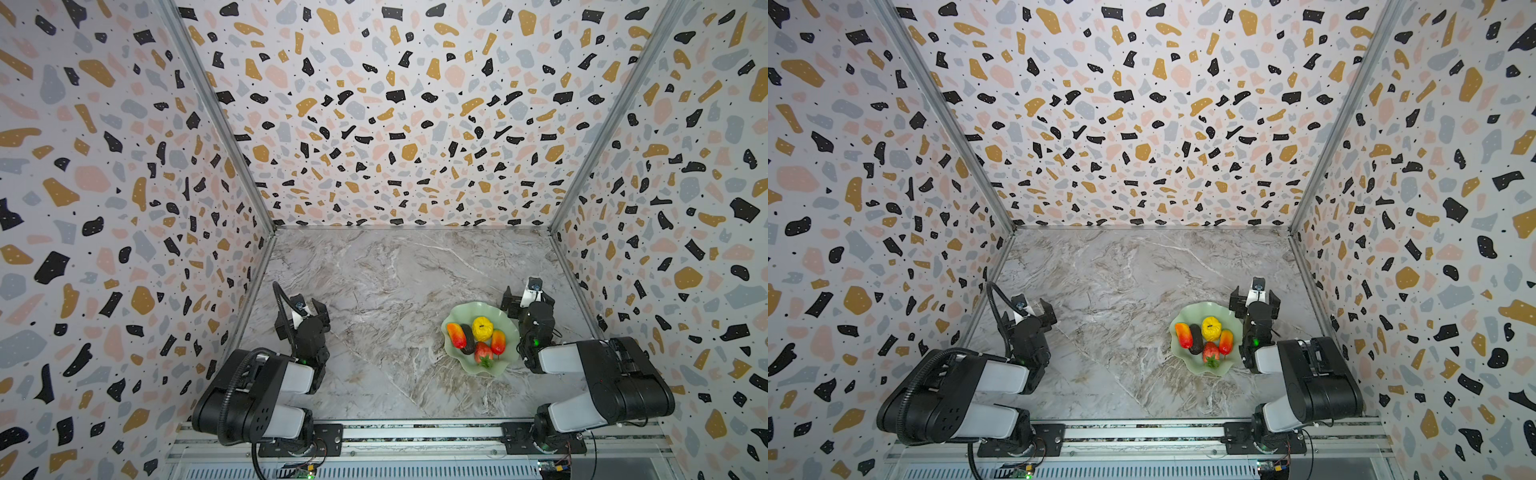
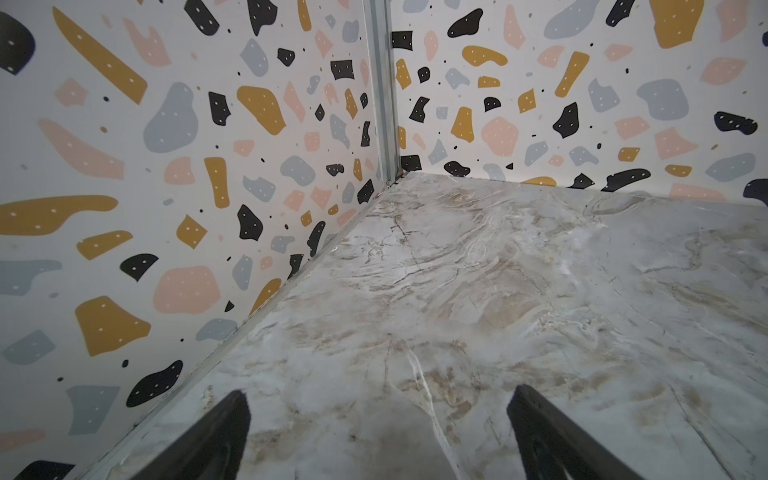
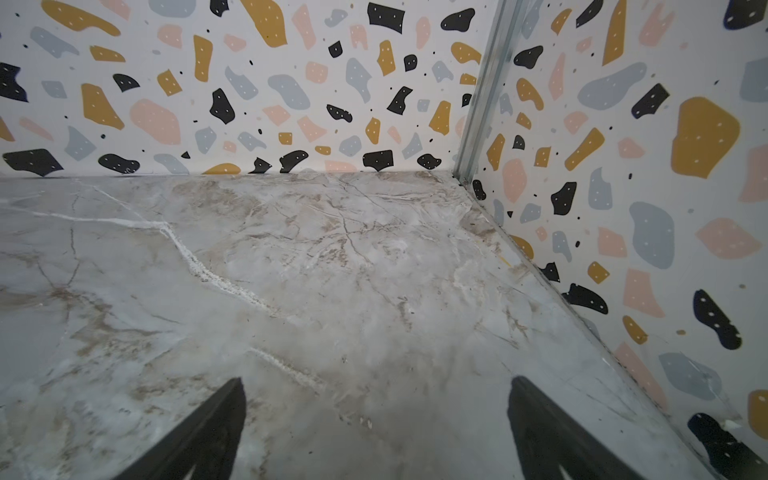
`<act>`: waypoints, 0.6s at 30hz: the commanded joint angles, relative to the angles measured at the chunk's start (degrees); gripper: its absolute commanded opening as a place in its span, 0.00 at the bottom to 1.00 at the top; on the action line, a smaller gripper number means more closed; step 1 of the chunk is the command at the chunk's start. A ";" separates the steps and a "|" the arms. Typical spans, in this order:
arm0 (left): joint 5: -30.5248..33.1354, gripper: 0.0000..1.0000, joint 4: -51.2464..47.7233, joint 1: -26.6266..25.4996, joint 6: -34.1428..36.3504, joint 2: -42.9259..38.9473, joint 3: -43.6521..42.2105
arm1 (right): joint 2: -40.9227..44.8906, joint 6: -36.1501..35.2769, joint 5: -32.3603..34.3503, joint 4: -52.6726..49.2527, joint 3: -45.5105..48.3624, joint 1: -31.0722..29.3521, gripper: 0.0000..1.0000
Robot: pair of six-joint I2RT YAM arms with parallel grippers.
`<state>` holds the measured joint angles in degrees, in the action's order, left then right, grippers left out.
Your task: Place and organize the fake fruits in the fruit bowl
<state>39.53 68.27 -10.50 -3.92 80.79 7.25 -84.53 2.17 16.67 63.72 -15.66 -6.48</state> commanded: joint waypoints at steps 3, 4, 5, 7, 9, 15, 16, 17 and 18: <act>-0.60 1.00 2.45 0.57 -0.81 -0.89 1.01 | -1.82 -4.83 -14.16 15.55 6.50 0.64 0.99; -0.59 0.99 2.86 0.57 -0.74 -0.77 0.93 | -0.60 -4.38 -13.87 10.33 5.09 0.84 0.99; -0.46 1.00 2.92 0.57 -0.73 -0.73 0.93 | -0.64 -3.43 -12.53 6.98 3.59 1.03 0.99; -0.59 1.00 2.83 0.57 -0.68 -0.77 0.86 | -0.91 -3.14 -12.67 7.93 3.78 1.38 0.99; -0.59 1.00 2.87 0.57 -0.70 -0.80 0.84 | -0.76 -3.19 -12.80 7.55 3.80 1.38 0.99; -0.59 1.00 2.91 0.57 -0.67 -0.80 0.89 | -0.78 -3.27 -12.80 7.30 3.62 1.38 0.99; -0.59 1.00 2.88 0.57 -0.73 -0.81 0.86 | -1.32 -2.85 -13.47 6.51 2.84 1.68 0.99; -0.59 1.00 2.89 0.57 -0.66 -0.81 0.84 | -1.54 -2.62 -14.75 6.45 2.66 2.33 0.99; -0.59 1.00 2.88 0.57 -0.73 -0.87 0.84 | -1.20 -2.77 -15.17 5.85 2.57 2.59 0.99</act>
<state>39.05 68.64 -10.24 -4.10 80.58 7.25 -85.97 -0.56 3.36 70.11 -11.00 -4.69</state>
